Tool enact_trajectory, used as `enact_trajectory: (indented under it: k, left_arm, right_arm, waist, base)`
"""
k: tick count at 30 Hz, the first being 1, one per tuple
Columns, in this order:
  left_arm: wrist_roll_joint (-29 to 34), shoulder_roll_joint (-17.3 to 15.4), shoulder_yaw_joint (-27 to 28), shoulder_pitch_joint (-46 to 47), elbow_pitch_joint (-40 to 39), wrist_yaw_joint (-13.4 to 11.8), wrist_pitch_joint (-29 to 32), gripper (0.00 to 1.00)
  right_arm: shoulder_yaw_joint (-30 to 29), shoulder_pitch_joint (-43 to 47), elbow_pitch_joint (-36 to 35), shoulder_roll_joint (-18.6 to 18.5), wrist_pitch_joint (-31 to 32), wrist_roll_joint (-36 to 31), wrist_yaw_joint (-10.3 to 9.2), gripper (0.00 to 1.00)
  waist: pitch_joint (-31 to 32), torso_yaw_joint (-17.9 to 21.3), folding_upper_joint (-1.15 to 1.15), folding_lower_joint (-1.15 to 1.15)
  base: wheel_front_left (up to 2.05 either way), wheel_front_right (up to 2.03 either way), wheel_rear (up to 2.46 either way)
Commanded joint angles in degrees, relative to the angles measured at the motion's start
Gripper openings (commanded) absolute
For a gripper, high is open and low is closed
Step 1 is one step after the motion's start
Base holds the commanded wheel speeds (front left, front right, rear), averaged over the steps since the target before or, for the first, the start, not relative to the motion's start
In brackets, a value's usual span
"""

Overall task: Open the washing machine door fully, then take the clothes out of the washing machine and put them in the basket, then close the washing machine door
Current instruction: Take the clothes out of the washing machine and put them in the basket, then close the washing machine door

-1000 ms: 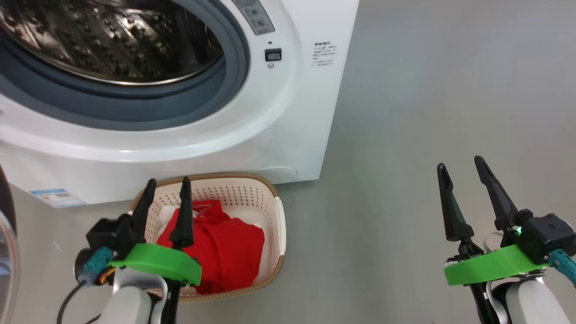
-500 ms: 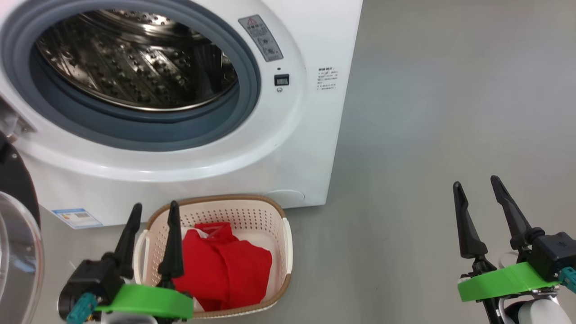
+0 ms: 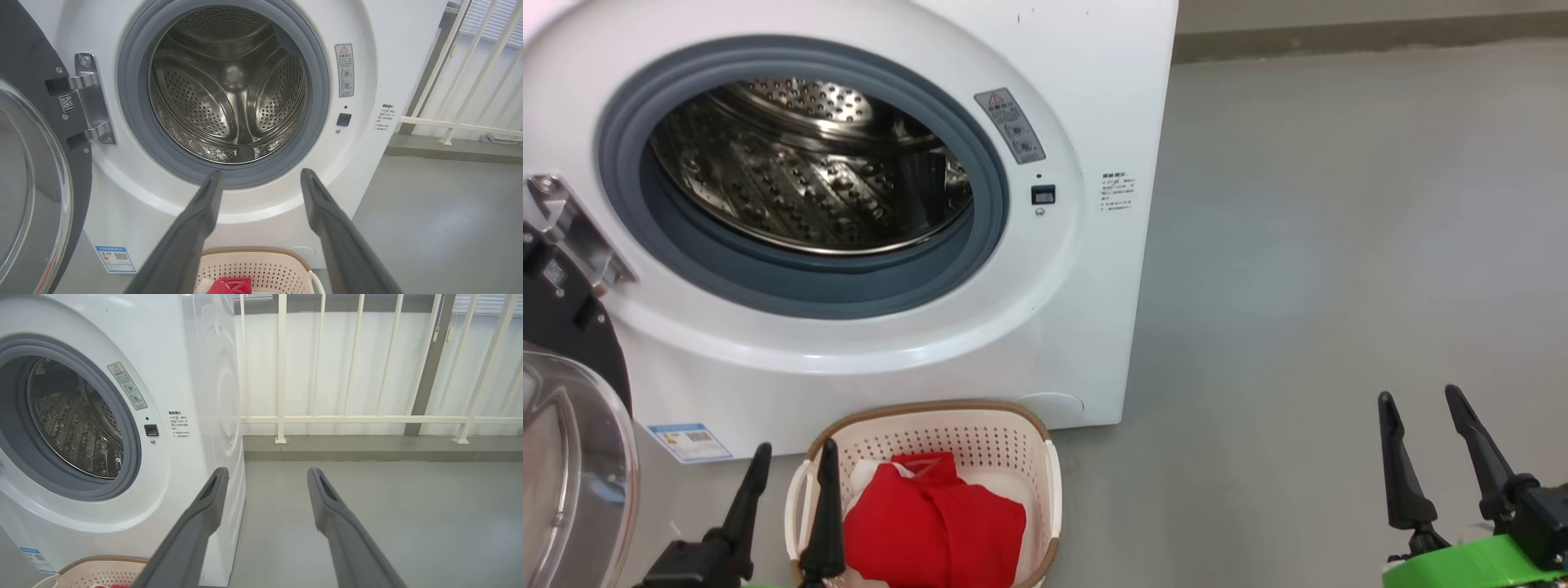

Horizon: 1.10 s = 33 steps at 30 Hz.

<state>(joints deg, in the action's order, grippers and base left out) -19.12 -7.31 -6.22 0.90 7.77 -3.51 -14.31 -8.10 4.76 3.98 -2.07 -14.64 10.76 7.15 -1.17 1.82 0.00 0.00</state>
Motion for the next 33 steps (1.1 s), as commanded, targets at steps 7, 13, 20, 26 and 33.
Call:
enact_trajectory:
  k: [7,13,20,26,33]
  left_arm:
    - [0.76,-2.0,2.3,-1.09,-1.72,-0.25,-0.69,1.0]
    - [1.07,-2.11,2.06,-1.56,-1.9,-0.4,-0.69,1.0]
    - [1.15,-2.23,2.3,-1.4,-2.06,-0.46,-0.69,1.0]
    - [1.38,-2.21,2.18,-1.45,-2.38,-0.72,-0.69,1.0]
    - [1.83,-2.46,2.05,-1.5,-2.44,-1.03,-0.69,1.0]
  right_arm:
    - [1.67,0.44,-3.27,-0.81,-0.36,0.35,0.34,1.0]
    - [4.04,0.89,-5.09,-0.81,-0.36,0.53,0.34,1.0]
    - [4.31,1.05,-5.63,-0.81,-0.36,0.46,0.34,1.0]
    - [4.46,1.29,-5.61,-0.81,-0.36,0.28,0.34,1.0]
    - [4.35,1.43,-5.69,-0.81,-0.36,0.27,0.34,1.0]
  waist:
    - [0.72,0.8,0.0,0.0]
    - [0.5,0.89,0.0,0.0]
    - [0.3,0.96,0.0,0.0]
    - [0.48,1.01,0.0,0.0]
    - [0.42,0.83,0.0,0.0]
  base:
    - [0.0,0.0,0.0]
    - [0.0,0.0,0.0]
    - [0.0,0.0,0.0]
    - [0.0,0.0,0.0]
    - [-0.37,0.33,0.04]
